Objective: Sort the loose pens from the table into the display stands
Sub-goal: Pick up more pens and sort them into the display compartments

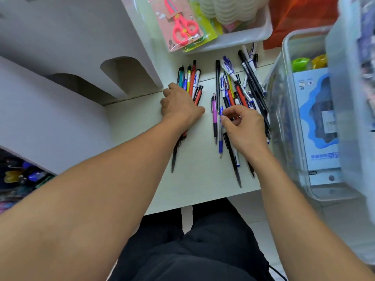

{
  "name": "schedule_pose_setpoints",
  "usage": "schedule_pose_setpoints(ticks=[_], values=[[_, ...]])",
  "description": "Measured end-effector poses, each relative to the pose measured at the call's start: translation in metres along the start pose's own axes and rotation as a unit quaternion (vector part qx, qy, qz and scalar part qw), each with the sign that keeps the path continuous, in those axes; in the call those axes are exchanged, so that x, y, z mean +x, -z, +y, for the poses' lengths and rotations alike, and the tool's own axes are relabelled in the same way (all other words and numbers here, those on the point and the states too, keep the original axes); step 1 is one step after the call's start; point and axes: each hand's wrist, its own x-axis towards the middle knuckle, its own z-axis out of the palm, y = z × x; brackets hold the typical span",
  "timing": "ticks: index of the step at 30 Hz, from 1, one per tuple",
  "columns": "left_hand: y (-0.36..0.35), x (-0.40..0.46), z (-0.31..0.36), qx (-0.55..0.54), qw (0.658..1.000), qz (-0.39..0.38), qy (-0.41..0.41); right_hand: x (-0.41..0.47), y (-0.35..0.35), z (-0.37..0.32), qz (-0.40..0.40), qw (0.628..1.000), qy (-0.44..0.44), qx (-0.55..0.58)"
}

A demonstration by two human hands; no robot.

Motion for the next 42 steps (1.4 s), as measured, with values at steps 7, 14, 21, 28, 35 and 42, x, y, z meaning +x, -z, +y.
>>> schedule_pose_setpoints(ticks=[7,14,21,28,35,42], values=[[0.015,0.002,-0.013,-0.004,1.0,0.008,-0.009,-0.003,-0.007,-0.007,-0.013,1.0,0.013,0.002],[0.038,-0.01,-0.057,-0.243,0.964,-0.082,0.067,-0.021,-0.045,-0.03,-0.066,0.998,0.0,0.016],[0.048,-0.03,-0.091,-0.318,0.938,-0.139,0.017,-0.014,-0.07,-0.054,-0.09,0.956,-0.192,0.201],[0.067,-0.04,-0.111,-0.212,0.97,-0.116,-0.019,0.0,-0.069,-0.09,-0.101,0.949,-0.154,0.256],[0.077,-0.056,-0.112,-0.369,0.918,-0.144,-0.026,-0.009,-0.071,-0.108,-0.016,0.967,-0.039,0.25],[0.068,-0.07,-0.084,-0.583,0.796,-0.164,0.019,-0.079,-0.062,-0.041,-0.103,0.889,-0.292,0.337]])
